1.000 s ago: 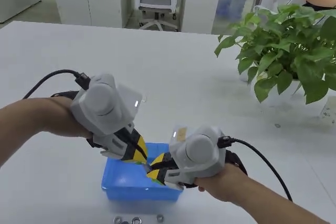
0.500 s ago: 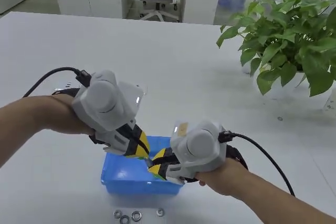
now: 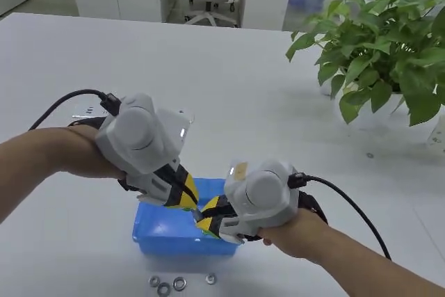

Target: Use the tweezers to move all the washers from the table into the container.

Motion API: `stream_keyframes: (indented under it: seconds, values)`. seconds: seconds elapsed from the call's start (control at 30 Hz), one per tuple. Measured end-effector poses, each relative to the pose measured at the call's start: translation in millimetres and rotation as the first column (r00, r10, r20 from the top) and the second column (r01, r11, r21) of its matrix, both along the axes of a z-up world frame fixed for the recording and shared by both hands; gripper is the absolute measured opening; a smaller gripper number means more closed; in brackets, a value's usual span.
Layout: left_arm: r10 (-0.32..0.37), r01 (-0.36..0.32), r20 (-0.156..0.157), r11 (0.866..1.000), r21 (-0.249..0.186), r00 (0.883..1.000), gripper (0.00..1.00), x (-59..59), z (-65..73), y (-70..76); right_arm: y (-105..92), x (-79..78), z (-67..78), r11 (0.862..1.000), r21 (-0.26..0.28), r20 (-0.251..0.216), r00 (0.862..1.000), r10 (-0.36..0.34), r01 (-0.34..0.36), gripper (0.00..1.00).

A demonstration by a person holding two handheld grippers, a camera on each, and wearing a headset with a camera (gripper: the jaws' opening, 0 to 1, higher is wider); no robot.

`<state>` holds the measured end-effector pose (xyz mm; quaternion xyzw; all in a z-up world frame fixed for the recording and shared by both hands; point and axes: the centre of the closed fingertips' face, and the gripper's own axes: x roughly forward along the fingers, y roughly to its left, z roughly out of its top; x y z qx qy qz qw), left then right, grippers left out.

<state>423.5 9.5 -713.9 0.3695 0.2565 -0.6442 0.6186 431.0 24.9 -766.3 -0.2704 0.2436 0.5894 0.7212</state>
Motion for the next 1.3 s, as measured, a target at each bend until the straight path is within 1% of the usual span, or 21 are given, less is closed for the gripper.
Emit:
stream_keyframes:
  seconds: [0.17, 0.37, 0.47, 0.73, 0.9, 1.13, 1.3]
  values:
    - [0.002, -0.002, -0.003, 1.000, -0.002, 1.000, 0.06, -1.1, 4.1, -0.9, -0.1, -1.4, 3.6, 1.000, 0.004, 0.005, 1.000, -0.003, 0.003, 0.10]
    - [-0.001, 0.001, 0.004, 1.000, -0.001, 1.000, 0.06, -5.3, 9.9, -2.3, -1.8, -4.7, 9.6, 1.000, 0.010, 0.018, 1.000, -0.007, 0.007, 0.10]
    - [-0.003, 0.003, 0.008, 1.000, 0.002, 1.000, 0.06, -5.4, 13.1, -2.4, -2.6, -5.9, 13.6, 1.000, 0.017, 0.024, 1.000, -0.009, 0.008, 0.10]
    - [-0.014, 0.014, 0.026, 1.000, 0.006, 1.000, 0.06, -13.4, 27.3, -5.9, -2.5, -10.3, 27.6, 0.999, 0.036, 0.047, 0.999, -0.015, 0.013, 0.10]
    - [-0.020, 0.020, 0.037, 1.000, 0.009, 0.999, 0.06, -17.4, 36.7, -7.4, -2.8, -13.3, 35.4, 0.999, 0.038, 0.063, 0.998, -0.011, 0.009, 0.10]
    - [-0.031, 0.030, 0.044, 0.999, 0.018, 0.999, 0.06, -27.6, 42.2, -9.8, -5.4, -21.1, 41.3, 0.999, 0.044, 0.073, 0.997, -0.014, 0.011, 0.10]
    - [-0.035, 0.034, 0.040, 0.999, 0.025, 0.999, 0.06, -34.7, 44.5, -9.5, -5.1, -28.9, 43.8, 0.999, 0.047, 0.075, 0.997, -0.013, 0.010, 0.10]
